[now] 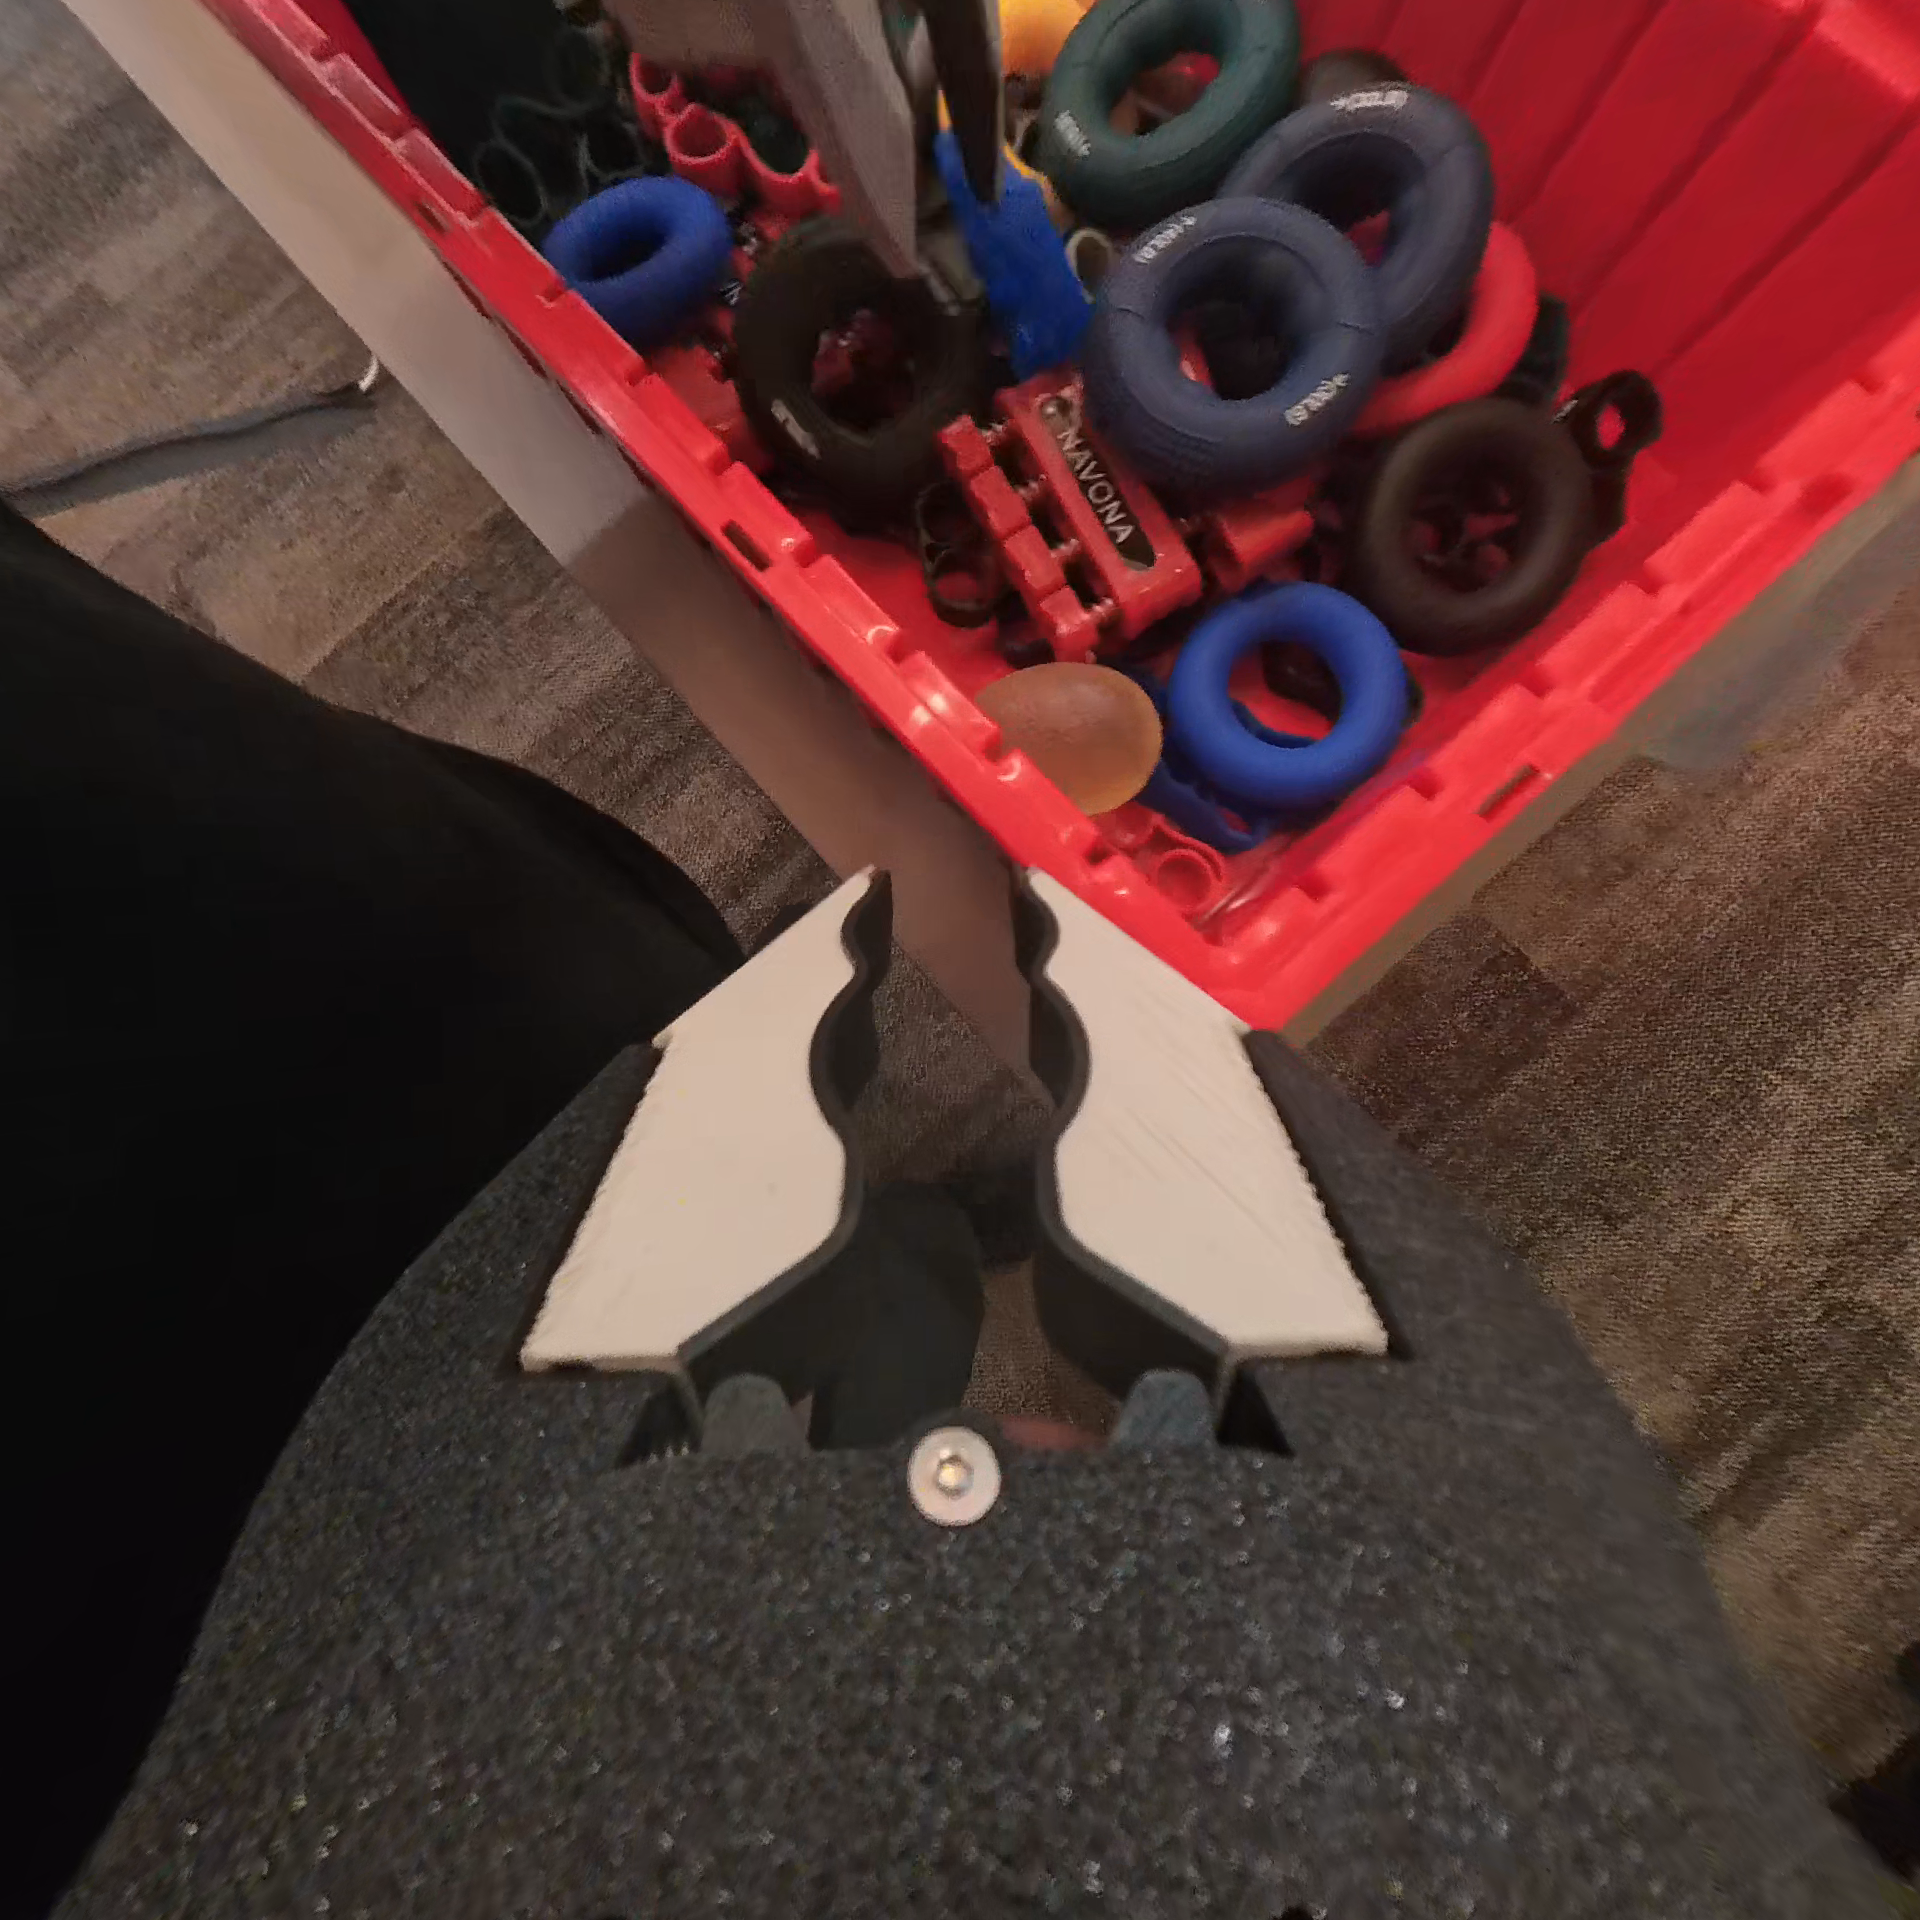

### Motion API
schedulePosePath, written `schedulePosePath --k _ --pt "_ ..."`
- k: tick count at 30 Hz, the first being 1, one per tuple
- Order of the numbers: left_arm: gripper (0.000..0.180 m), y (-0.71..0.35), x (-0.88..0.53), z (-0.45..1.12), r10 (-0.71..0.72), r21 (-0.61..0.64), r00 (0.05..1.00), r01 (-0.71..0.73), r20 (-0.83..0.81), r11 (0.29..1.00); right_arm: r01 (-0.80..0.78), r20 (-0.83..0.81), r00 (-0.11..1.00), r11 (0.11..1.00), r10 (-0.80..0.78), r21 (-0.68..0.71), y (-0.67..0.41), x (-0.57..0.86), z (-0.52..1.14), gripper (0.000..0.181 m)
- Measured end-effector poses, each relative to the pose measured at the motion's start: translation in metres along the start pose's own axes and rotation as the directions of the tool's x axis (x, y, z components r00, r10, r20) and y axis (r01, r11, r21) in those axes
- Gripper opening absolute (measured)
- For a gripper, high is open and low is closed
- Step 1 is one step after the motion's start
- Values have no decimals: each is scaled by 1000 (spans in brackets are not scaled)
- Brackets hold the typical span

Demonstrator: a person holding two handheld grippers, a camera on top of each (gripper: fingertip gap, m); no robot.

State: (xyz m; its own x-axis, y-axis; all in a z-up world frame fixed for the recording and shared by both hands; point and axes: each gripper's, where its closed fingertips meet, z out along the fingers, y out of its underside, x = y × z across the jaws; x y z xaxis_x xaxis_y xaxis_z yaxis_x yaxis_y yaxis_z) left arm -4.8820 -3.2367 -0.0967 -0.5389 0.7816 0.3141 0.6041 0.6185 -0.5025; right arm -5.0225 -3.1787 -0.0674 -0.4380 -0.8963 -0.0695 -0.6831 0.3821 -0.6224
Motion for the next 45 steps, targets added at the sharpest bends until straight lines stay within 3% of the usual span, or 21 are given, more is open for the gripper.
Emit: schedulePosePath --k 2,4,6,8,16,19,22,25,28,30,33,35,41,45 --pt "35 -13 9 6 -73 37 995 75 -67 996 -21 5 1000 1000 21 18 1 8 -1 22" --pt "36 -14 11 24 -92 -7 993 92 -67 996 -42 13 999 999 42 31 3 15 -2 22" --pt "40 -7 9 44 -58 -84 998 59 4 995 -51 19 999 998 51 45 3 20 -3 22" --pt "23 -10 10 56 7 -115 998 0 67 993 -51 21 999 997 50 56 3 22 -5 22" --pt "32 -28 31 81 219 -150 969 -201 117 968 -29 28 999 999 28 33 8 27 -8 22" --pt "29 -20 22 72 216 -175 963 -187 159 967 -5 15 1000 1000 5 9 6 28 -11 22" --pt "41 -7 31 55 134 -139 985 -118 108 983 1 0 1000 1000 -1 -19 7 28 -11 22" --pt "45 -11 46 30 84 1 991 -85 103 996 -13 -5 1000 999 12 -30 7 23 -10 22" --pt "71 -11 36 8 -17 131 978 -11 207 991 -19 -3 1000 999 19 -47 7 13 -4 22" --pt "78 -10 22 -14 -121 254 950 46 289 966 -15 -4 1000 998 15 -63 7 8 0 22" --pt "72 2 -6 -68 -291 449 876 97 385 888 -16 -3 1000 997 16 -78 6 2 4 22" --pt "71 27 -30 -107 -389 513 808 128 442 849 -24 -3 1000 996 24 -90 6 1 6 22" --pt "42 143 -124 -236 -580 559 552 230 599 797 -23 -7 1000 994 22 -103 3 -5 12 22" --pt "30 199 -174 -267 -653 510 561 415 508 753 -20 -1 1000 995 20 -97 -1 -13 18 21"
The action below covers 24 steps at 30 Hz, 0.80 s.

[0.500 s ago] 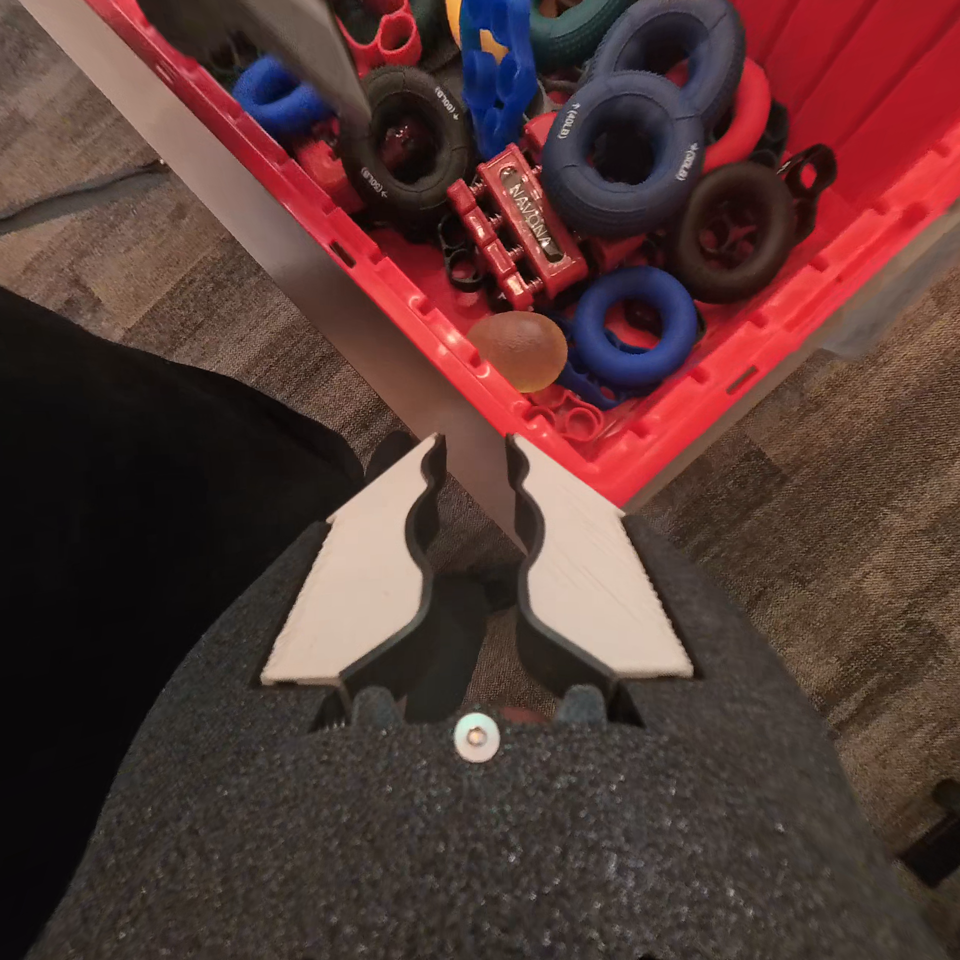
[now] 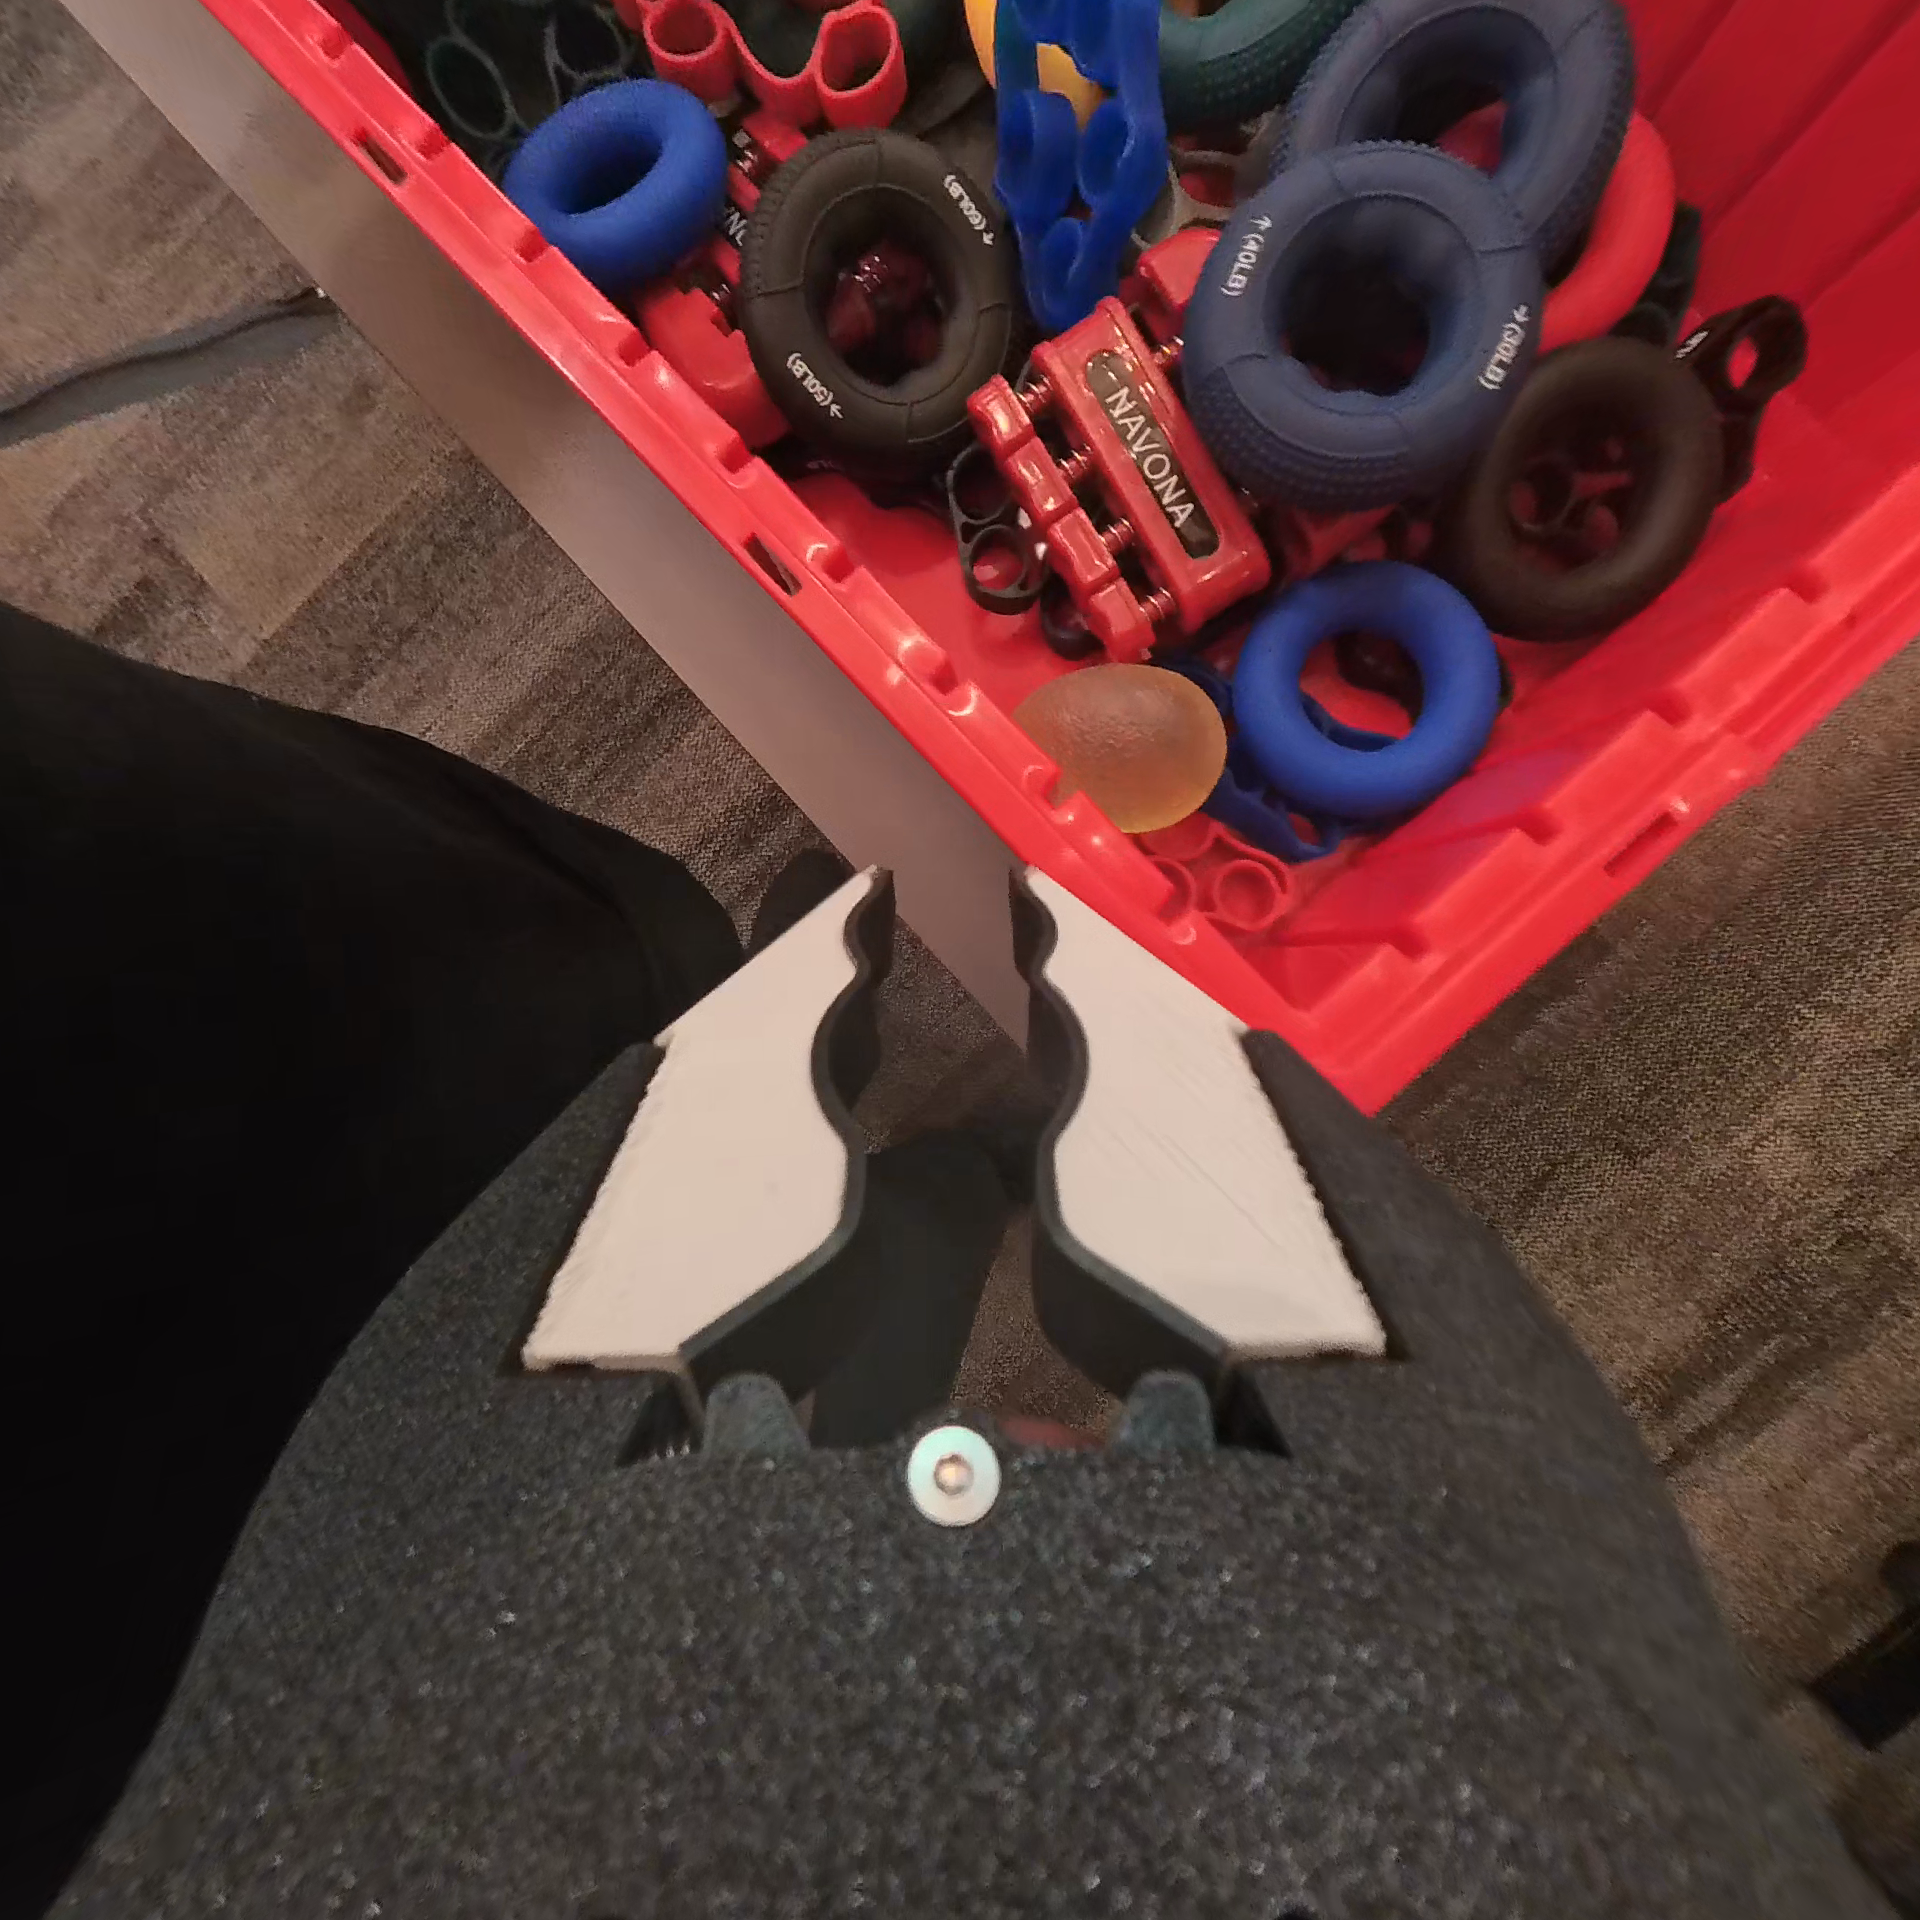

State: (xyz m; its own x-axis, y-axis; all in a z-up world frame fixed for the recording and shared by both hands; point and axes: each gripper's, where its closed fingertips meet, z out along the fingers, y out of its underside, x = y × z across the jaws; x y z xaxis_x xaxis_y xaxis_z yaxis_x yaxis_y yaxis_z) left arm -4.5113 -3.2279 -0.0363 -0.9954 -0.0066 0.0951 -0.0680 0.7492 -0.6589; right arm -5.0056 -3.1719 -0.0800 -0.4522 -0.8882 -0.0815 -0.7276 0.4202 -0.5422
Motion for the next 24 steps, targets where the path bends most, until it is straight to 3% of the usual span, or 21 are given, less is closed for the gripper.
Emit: schedulePosePath --k 5,9,16,22,24 --pt "33 16 -40 38 22 -179 999 -28 -35 983 34 -7 999 999 -34 -8 -2 -10 2 21" --pt "38 32 -48 62 -38 -288 999 26 -36 957 19 -25 1000 1000 -19 -2 0 -9 -3 21" --pt "31 43 -51 89 -76 -344 997 76 15 936 -19 -42 999 1000 18 -11 11 -7 -9 21" --pt "0 48 -44 103 -58 -334 998 52 -10 941 -19 -44 999 1000 18 -11 11 -5 -9 21" --pt "0 49 -43 101 -45 -324 999 40 -8 945 -19 -46 999 1000 19 -10 10 -4 -8 21"
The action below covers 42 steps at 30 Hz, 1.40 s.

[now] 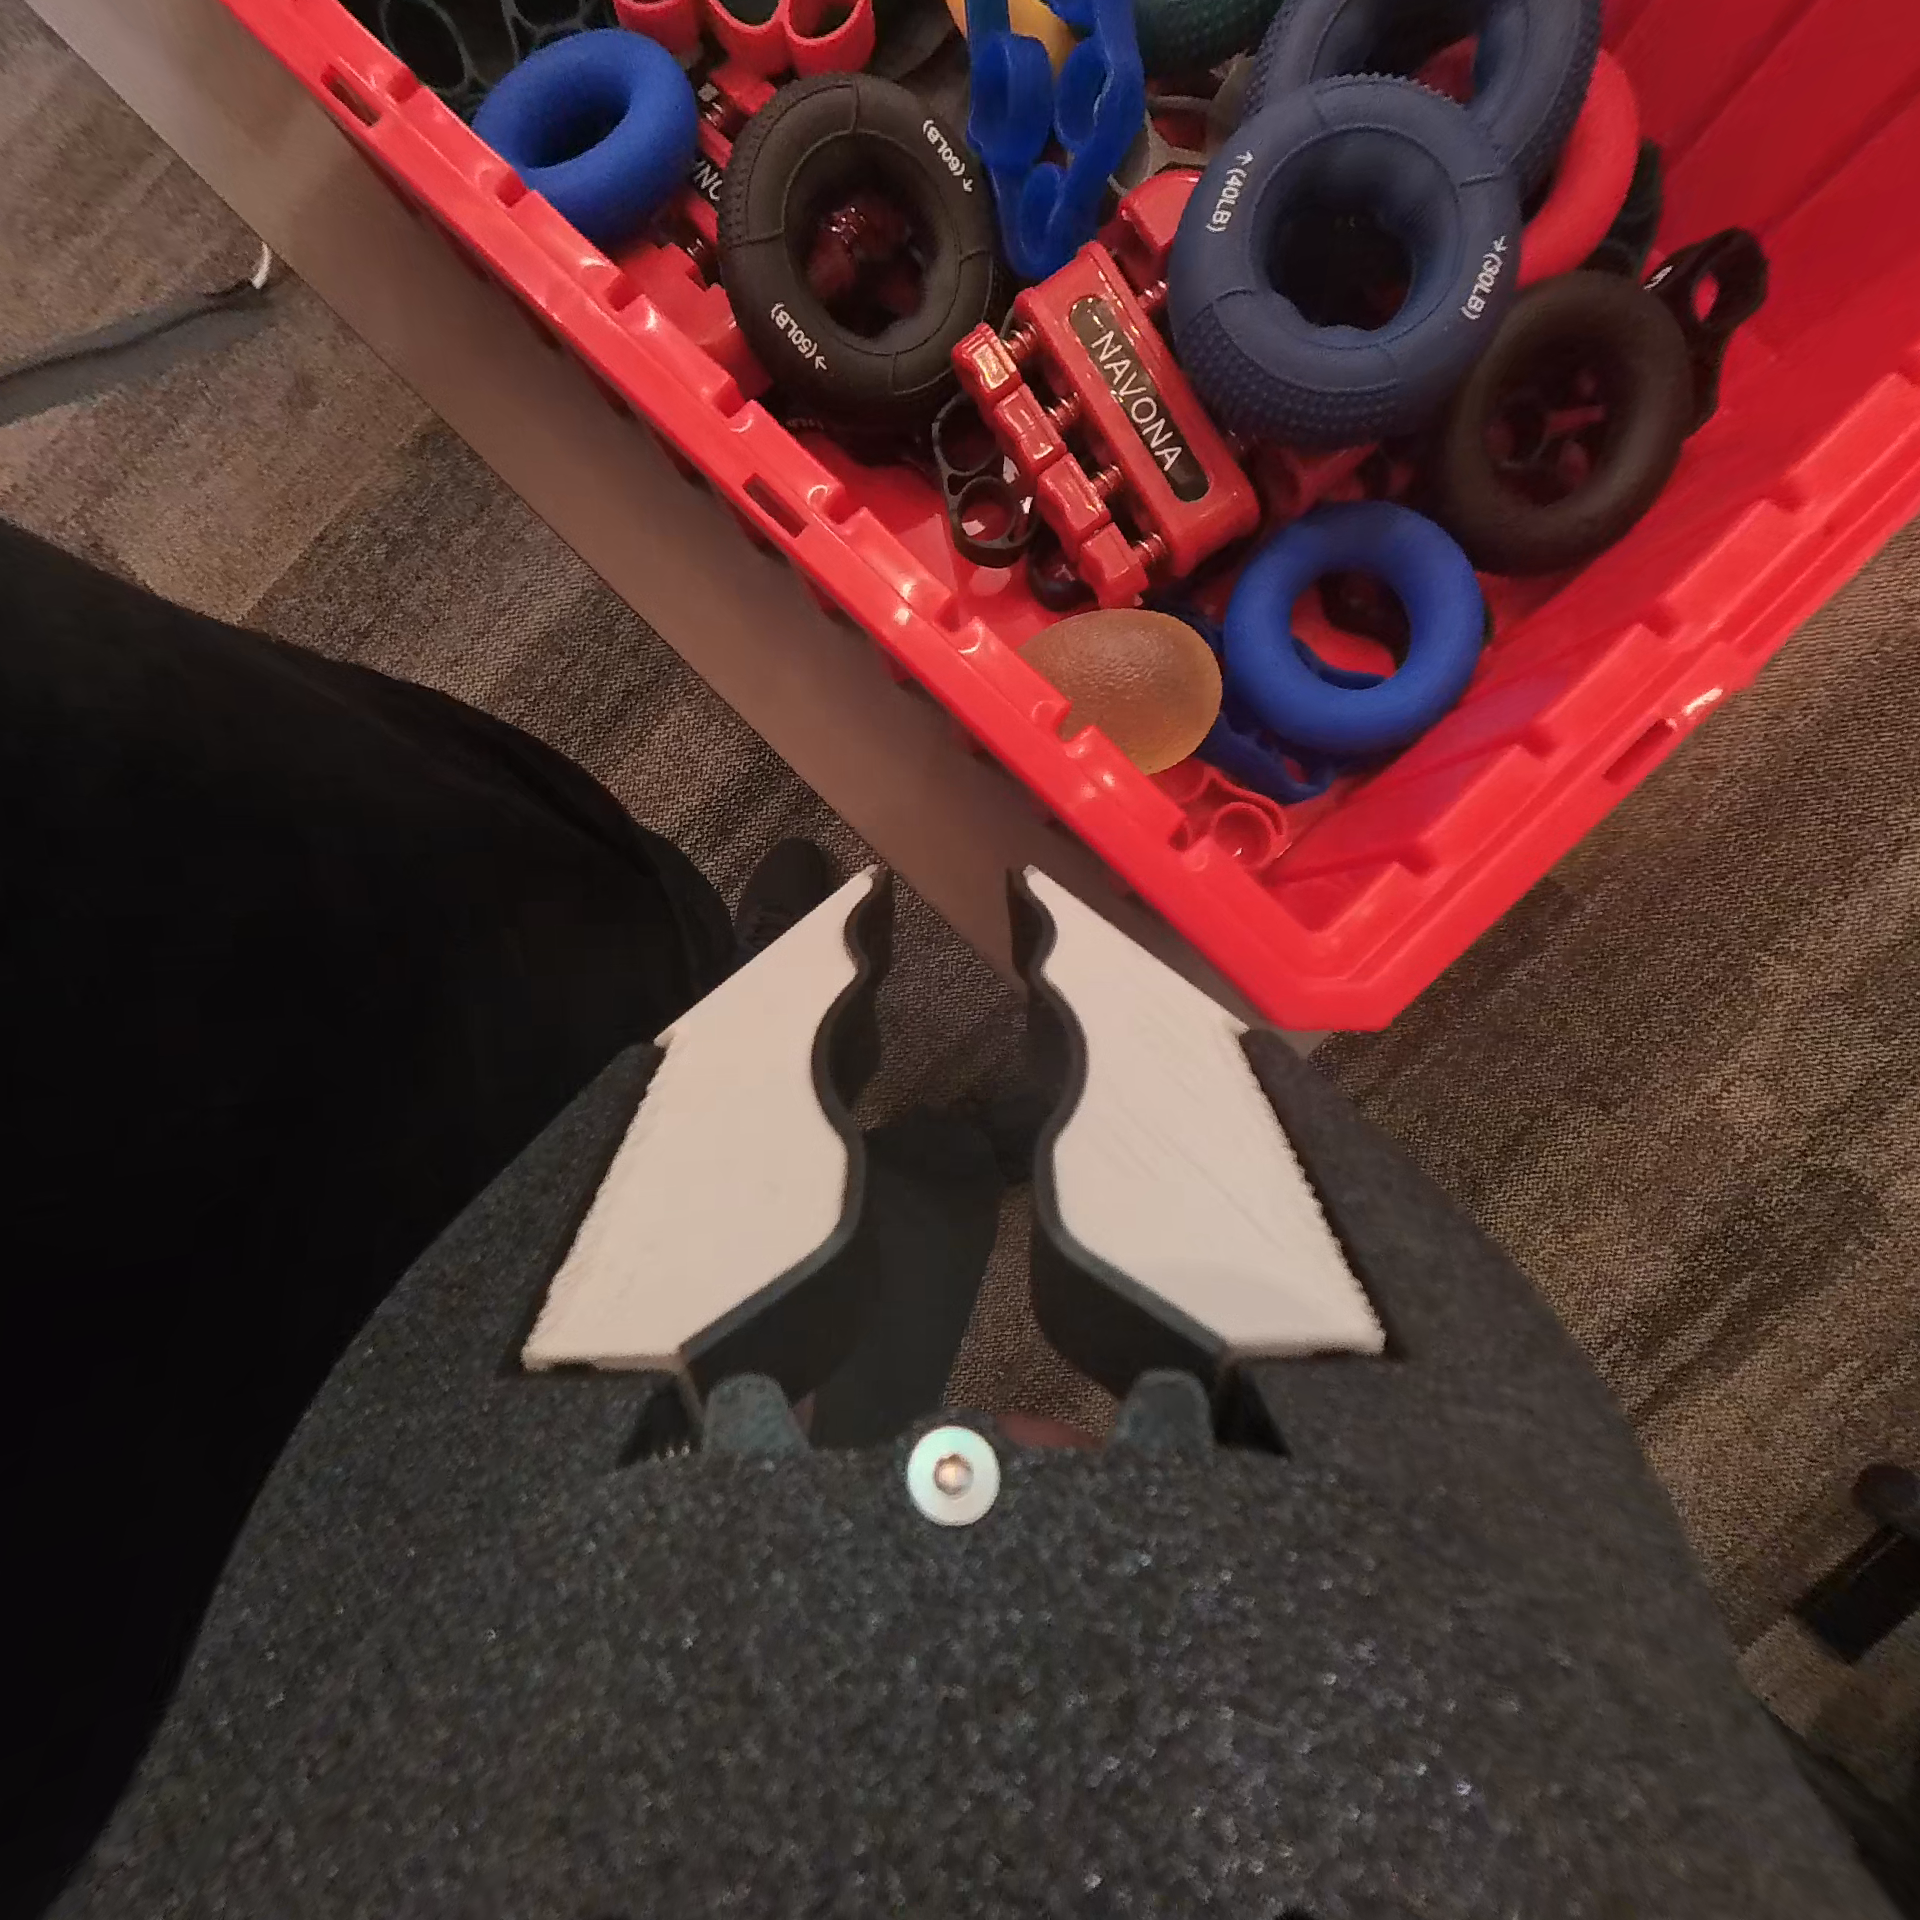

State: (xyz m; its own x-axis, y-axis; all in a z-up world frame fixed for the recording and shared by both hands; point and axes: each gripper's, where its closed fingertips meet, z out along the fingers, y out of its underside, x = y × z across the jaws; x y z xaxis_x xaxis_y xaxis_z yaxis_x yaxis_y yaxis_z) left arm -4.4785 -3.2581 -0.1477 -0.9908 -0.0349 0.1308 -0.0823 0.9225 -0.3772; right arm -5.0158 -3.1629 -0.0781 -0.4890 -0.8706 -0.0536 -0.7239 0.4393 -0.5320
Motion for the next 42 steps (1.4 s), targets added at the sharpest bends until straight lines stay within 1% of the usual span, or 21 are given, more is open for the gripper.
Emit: schedulePosePath --k 7,9,11,13,17,20,22,25,29,31,36,38,42 --pt "0 -5 -7 -19 7 48 1000 -8 17 999 5 8 1000 1000 -5 -1 -3 6 4 21" --pt "0 -1 -5 -19 -8 16 1000 8 -7 1000 8 14 1000 1000 -8 3 -6 6 6 21" --pt "21 11 0 -12 -28 -55 999 26 -33 998 15 21 1000 1000 -15 5 -8 6 8 19" --pt "24 19 -3 -6 -35 -91 999 34 -5 995 22 31 999 1000 -22 6 -10 5 10 17" --pt "16 28 -1 3 -94 -108 996 92 -9 990 31 33 999 1000 -31 2 -11 5 11 15" --pt "17 38 -2 8 -77 -125 997 76 1 989 26 31 999 1000 -26 0 -9 7 10 14" --pt "11 48 -3 11 -63 -156 998 64 11 986 20 30 999 1000 -20 0 -9 7 9 13" --pt "7 54 -1 10 -52 -168 999 54 17 984 17 27 999 1000 -17 -2 -8 7 9 14" --pt "8 61 4 6 -45 -193 999 43 -9 980 17 31 999 1000 -17 -6 -7 6 11 14" --pt "11 61 5 2 -30 -179 999 27 -12 984 17 33 999 1000 -17 -5 -7 5 13 14" --pt "24 54 0 -14 31 -115 999 -25 45 993 20 44 999 1000 -20 4 -9 2 15 14" --pt "29 52 -3 -21 21 -94 998 -16 51 995 27 56 998 999 -28 18 -12 1 15 15" --pt "29 47 -8 -38 -29 -25 999 30 41 999 19 82 996 997 -24 72 -24 -4 10 19"
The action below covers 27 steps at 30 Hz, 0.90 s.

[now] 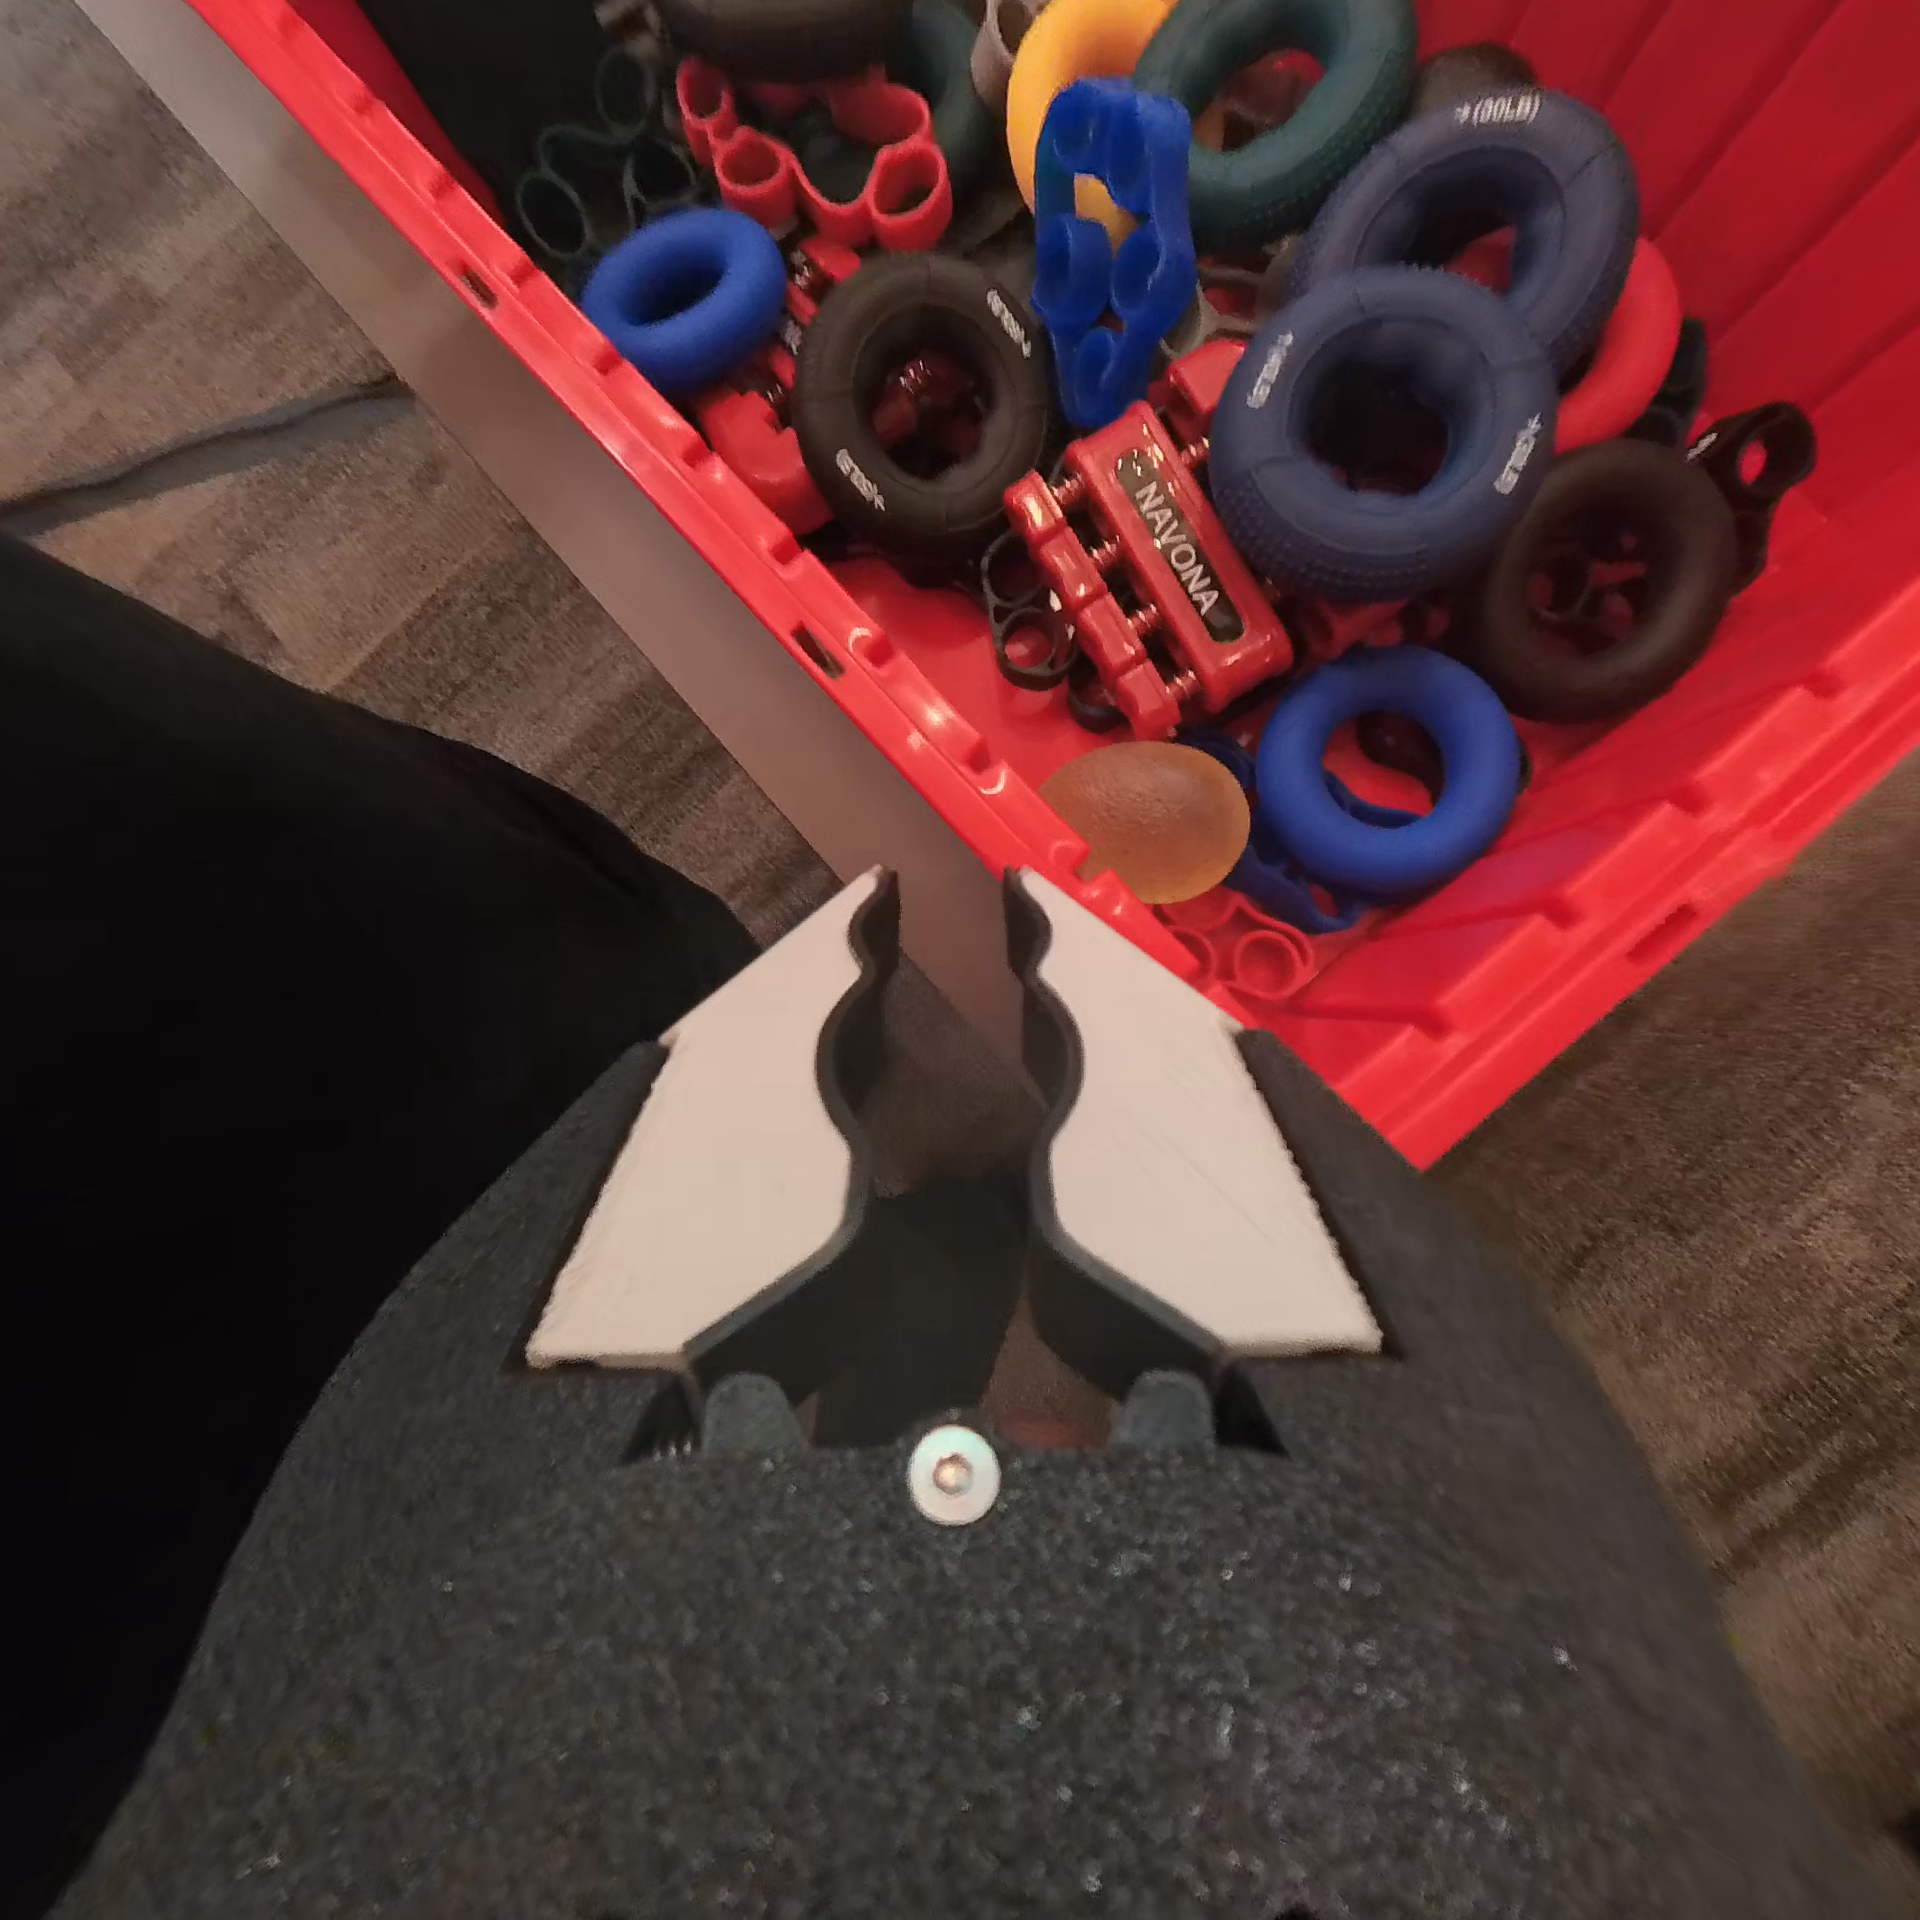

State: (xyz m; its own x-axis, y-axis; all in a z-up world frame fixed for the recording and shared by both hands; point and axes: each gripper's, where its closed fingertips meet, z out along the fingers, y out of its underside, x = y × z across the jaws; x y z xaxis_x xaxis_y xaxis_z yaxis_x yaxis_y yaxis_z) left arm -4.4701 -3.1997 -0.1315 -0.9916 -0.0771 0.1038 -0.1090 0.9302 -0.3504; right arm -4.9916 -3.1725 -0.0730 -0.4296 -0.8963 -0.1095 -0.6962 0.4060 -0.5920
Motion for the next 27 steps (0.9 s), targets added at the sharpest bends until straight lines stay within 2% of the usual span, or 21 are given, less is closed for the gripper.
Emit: schedulePosePath --k 4,7,11,15,16,17,20,24,27 --pt "33 -9 -5 -18 -88 115 996 87 4 990 -42 21 999 991 40 130 -26 2 -8 20" --pt "33 -6 -14 -23 -88 158 993 74 81 985 -95 23 995 979 92 181 -35 9 -13 21" --pt "12 -2 -25 -34 -111 211 989 89 95 974 -114 -7 993 980 117 164 -31 22 -12 21" --pt "1 0 -38 -52 -148 282 987 125 63 951 -115 -13 993 983 118 144 -27 24 -12 21" --pt "4 0 -42 -58 -160 307 985 135 57 942 -110 -13 994 984 113 137 -26 23 -10 21" --pt "23 2 -52 -63 -186 323 979 152 80 934 -106 -11 994 986 108 131 -25 21 -9 21" --pt "24 17 -72 -66 -216 292 969 174 119 941 -92 -7 996 989 94 116 -24 17 -6 21" --pt "28 49 -93 -54 -197 152 958 167 211 974 -73 -7 997 993 74 96 -23 14 0 20" --pt "34 64 -92 -43 -211 83 962 200 172 976 -69 -3 998 993 70 93 -24 12 1 20"
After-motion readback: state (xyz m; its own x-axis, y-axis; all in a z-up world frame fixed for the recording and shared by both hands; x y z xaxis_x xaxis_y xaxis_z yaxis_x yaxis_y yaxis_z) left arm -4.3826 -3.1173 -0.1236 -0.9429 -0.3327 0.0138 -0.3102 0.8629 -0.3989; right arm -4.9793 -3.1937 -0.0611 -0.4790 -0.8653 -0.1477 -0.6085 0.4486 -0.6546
